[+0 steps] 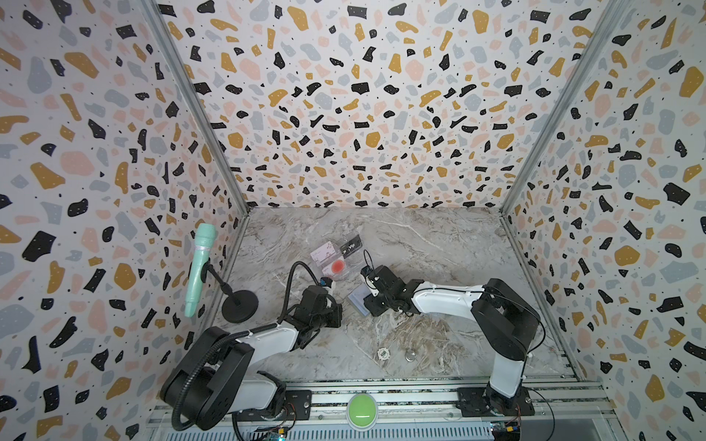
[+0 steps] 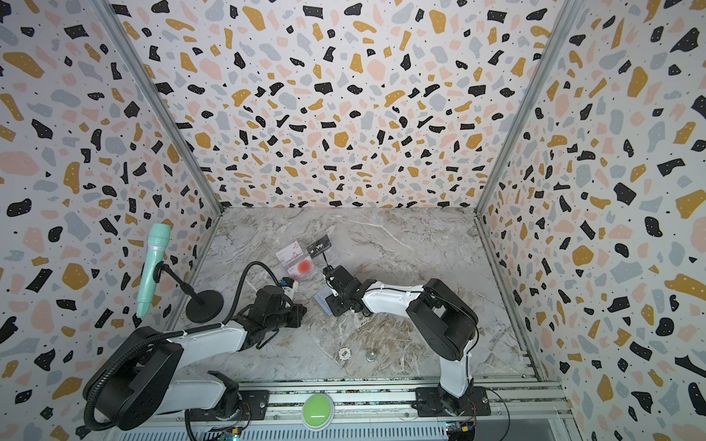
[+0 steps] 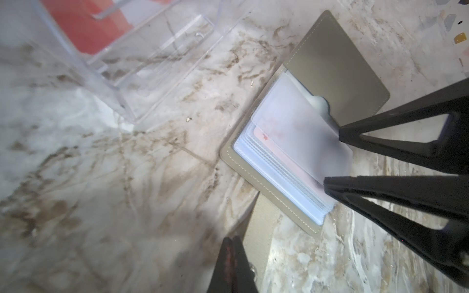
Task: Take the credit cards out of the card holder
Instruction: Flip over the card slot in the card holder.
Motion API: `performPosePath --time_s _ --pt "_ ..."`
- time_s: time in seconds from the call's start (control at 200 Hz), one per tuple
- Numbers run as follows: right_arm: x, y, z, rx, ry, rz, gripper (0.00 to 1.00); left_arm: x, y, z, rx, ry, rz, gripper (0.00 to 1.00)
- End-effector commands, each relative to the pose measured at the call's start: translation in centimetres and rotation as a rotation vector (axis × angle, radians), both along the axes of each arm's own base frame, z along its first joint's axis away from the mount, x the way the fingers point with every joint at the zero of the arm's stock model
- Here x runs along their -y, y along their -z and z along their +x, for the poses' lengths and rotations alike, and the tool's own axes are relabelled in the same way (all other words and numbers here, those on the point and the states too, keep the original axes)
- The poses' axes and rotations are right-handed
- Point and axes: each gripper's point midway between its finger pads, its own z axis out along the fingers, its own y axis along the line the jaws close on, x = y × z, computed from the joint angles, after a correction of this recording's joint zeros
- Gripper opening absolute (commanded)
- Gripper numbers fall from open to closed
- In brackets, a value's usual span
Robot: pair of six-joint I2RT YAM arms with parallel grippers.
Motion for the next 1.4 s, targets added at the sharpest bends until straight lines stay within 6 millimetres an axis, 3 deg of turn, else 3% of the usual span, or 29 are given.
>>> performPosePath --time_s 0.0,0.155,0.521,0.921,1.076,1.397 --pt "-0.6 -1.7 -0.3 0.001 -0.037 0.062 0.55 1.3 -2.8 1.4 0.080 0.033 -0.061 0.00" --pt "-0.2 -1.2 0.2 0.019 -0.028 0.028 0.55 2.2 -3.8 2.2 0.100 0.062 -0.076 0.00" --pt "0.5 -0.3 0.7 0.063 -0.022 -0.061 0.54 4.2 -1.7 1.0 0.047 0.122 -0.071 0.00" --pt "1.2 0.9 1.1 0.111 0.004 -0.187 0.52 2.2 0.9 -0.4 -0.015 0.085 0.021 0.00" --pt "2.0 0.5 1.8 0.146 0.050 -0.221 0.49 1.8 2.0 -0.6 -0.043 0.066 0.040 0.00" --pt "3.3 -0.5 3.6 0.211 0.115 -0.283 0.46 1.4 2.1 -0.7 -0.040 0.049 0.048 0.00"
